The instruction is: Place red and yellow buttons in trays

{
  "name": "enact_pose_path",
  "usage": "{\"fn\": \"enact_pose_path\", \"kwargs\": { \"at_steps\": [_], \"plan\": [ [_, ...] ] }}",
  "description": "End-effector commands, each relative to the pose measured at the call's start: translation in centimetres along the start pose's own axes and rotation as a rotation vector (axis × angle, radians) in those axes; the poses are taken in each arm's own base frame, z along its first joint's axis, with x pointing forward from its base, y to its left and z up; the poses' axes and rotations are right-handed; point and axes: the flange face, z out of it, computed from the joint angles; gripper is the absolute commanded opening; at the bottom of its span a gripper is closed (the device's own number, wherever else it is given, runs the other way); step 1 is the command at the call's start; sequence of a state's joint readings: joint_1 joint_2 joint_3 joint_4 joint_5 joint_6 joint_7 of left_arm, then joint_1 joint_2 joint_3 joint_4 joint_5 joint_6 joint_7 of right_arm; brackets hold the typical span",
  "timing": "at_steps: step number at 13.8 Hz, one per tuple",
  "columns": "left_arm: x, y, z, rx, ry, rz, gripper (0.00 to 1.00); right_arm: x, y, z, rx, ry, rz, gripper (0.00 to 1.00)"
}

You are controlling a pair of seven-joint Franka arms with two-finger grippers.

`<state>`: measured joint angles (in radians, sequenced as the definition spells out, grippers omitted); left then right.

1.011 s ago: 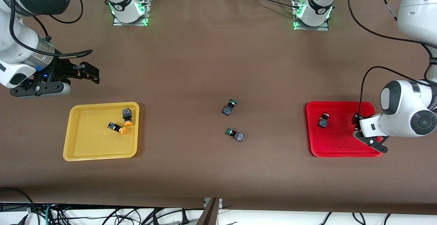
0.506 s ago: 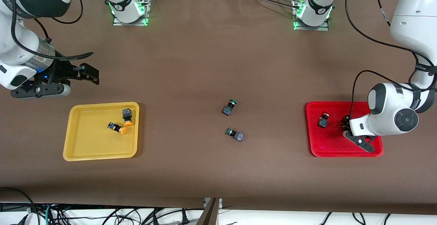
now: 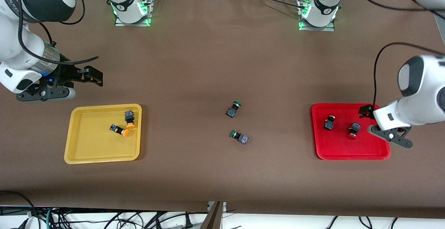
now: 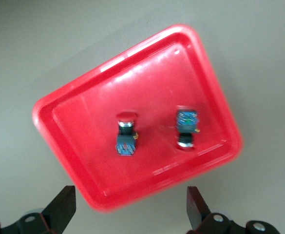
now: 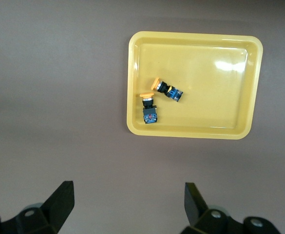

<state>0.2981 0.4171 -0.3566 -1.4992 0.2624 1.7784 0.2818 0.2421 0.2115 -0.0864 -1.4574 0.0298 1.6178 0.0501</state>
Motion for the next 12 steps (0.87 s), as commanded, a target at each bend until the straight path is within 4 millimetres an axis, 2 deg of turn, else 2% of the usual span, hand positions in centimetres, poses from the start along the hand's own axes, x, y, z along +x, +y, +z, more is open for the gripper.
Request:
{"fn": "enact_pose_path", "kwargs": {
  "at_steps": [1, 3, 5, 6, 7, 8, 10, 12],
  "plan": [
    [-1.7, 1.1, -7.5, 0.027, 0.008, -0.163, 1.0, -0.6, -0.3, -0.1, -0.01, 0.005, 0.009, 1.0],
    [-3.2, 0.5, -11.9, 0.019, -0.01, -0.223, 1.0, -0.6, -0.3, -0.2, -0.011, 0.007, 0.007, 0.99],
    [-4.8, -0.2, -14.3, -0.017, 0.011, -0.259, 1.0, -0.6, -0.3, -0.2, -0.013, 0.007, 0.007, 0.99],
    [-6.5, 0.4, -16.3, 0.018, 0.052, -0.296, 1.0, -0.6, -0.3, -0.1, -0.013, 0.006, 0.006, 1.0],
    [-7.3, 1.5, -16.6, 0.011, 0.095, -0.35, 1.0, -0.6, -0.3, -0.2, -0.014, 0.009, 0.005, 0.99],
    [-9.2, 1.4, -16.6, -0.054, 0.131, -0.438, 1.0, -0.6, -0.3, -0.2, -0.014, 0.01, 0.005, 0.99],
    [-10.4, 2.9, -14.3, -0.077, 0.163, -0.438, 1.0, -0.6, -0.3, -0.2, -0.014, 0.01, 0.002, 1.0],
    [-11.6, 4.6, -14.1, -0.074, 0.171, -0.427, 1.0, -0.5, -0.2, -0.1, -0.014, 0.009, -0.002, 0.99]
  ]
}}
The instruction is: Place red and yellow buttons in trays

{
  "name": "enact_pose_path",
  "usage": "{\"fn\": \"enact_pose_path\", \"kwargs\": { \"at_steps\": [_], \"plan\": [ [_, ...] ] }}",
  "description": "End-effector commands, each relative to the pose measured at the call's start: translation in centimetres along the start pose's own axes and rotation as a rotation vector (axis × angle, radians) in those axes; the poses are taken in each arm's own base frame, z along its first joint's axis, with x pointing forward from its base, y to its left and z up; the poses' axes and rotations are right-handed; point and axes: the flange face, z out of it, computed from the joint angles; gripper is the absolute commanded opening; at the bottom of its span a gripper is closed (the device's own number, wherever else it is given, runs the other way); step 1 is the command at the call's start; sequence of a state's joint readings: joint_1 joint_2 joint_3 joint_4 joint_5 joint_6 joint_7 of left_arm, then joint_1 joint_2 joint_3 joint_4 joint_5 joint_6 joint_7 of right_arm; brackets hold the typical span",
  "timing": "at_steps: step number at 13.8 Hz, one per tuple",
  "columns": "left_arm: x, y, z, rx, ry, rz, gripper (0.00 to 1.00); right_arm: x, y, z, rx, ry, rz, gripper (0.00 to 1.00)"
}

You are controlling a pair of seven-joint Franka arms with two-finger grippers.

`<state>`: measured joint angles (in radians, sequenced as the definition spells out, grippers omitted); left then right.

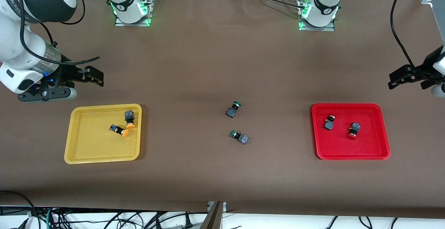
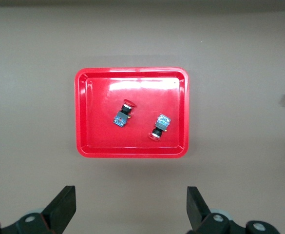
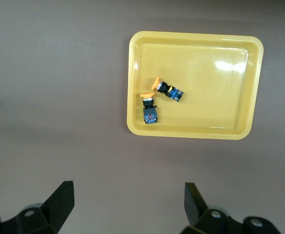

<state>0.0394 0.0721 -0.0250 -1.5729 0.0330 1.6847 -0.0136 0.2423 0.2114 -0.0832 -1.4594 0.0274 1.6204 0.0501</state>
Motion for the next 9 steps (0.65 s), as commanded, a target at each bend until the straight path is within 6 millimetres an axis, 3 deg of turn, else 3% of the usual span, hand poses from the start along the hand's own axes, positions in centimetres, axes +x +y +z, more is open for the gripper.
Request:
{"fn": "enact_pose_path", "kwargs": {
  "at_steps": [1, 9],
  "plan": [
    [-3.27, 0.99, 0.69, -0.014, 0.012, -0.011, 1.0, -0.53, -0.04, -0.24, -0.014, 0.01, 0.0, 1.0],
    [-3.15, 0.94, 0.38, 0.009, 0.012, -0.006, 1.0, -0.49, -0.04, -0.34, -0.014, 0.014, -0.005, 1.0]
  ]
}}
